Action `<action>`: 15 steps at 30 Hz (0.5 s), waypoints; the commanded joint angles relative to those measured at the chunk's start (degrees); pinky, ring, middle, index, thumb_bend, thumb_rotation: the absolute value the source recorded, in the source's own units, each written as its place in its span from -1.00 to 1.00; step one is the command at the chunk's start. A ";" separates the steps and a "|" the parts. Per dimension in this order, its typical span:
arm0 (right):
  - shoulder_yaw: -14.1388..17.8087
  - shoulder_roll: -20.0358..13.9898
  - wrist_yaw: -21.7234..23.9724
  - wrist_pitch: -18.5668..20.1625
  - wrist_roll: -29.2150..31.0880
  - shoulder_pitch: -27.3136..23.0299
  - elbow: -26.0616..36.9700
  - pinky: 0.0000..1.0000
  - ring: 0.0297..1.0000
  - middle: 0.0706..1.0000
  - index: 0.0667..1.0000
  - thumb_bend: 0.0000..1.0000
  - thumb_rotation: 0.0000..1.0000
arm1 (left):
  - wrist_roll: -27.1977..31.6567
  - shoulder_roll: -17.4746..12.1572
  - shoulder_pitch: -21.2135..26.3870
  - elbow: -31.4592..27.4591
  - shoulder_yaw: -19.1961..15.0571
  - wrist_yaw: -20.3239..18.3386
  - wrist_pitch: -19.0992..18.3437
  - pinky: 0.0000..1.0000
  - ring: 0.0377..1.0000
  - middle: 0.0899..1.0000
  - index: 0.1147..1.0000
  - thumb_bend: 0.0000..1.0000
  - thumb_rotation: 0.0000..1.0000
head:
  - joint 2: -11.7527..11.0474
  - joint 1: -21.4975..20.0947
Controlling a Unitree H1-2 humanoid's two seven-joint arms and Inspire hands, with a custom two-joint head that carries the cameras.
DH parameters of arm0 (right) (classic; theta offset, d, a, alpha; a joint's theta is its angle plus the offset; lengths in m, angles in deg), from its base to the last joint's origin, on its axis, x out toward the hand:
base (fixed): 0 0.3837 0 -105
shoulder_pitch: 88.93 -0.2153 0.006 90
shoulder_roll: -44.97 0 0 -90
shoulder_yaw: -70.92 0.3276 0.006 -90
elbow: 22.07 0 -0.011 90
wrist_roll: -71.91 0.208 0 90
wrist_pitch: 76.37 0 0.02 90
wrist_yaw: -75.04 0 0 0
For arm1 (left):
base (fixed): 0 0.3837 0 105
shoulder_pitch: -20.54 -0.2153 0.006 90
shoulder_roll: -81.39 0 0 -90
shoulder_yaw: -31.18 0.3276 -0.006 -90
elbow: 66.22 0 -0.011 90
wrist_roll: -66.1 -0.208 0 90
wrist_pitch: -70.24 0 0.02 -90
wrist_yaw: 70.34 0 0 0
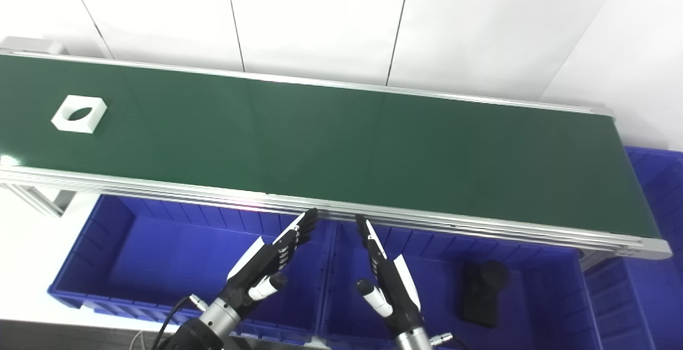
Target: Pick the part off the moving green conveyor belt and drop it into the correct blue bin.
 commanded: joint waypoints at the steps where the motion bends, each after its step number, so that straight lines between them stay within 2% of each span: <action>1: 0.09 0.08 0.23 -2.30 0.39 -0.55 0.97 0.99 1.00 1.00 1.00 1.00 0.97 | -0.54 0.29 0.90 -0.88 -0.11 0.87 2.23 1.00 1.00 1.00 1.00 1.00 0.84 | 0.06 0.02; 15: 0.48 0.59 0.20 -2.30 0.69 -0.59 0.52 0.99 1.00 0.99 0.96 1.00 0.94 | -0.40 0.26 0.98 -0.82 -0.09 1.29 2.24 1.00 1.00 1.00 1.00 1.00 0.81 | 0.00 -0.13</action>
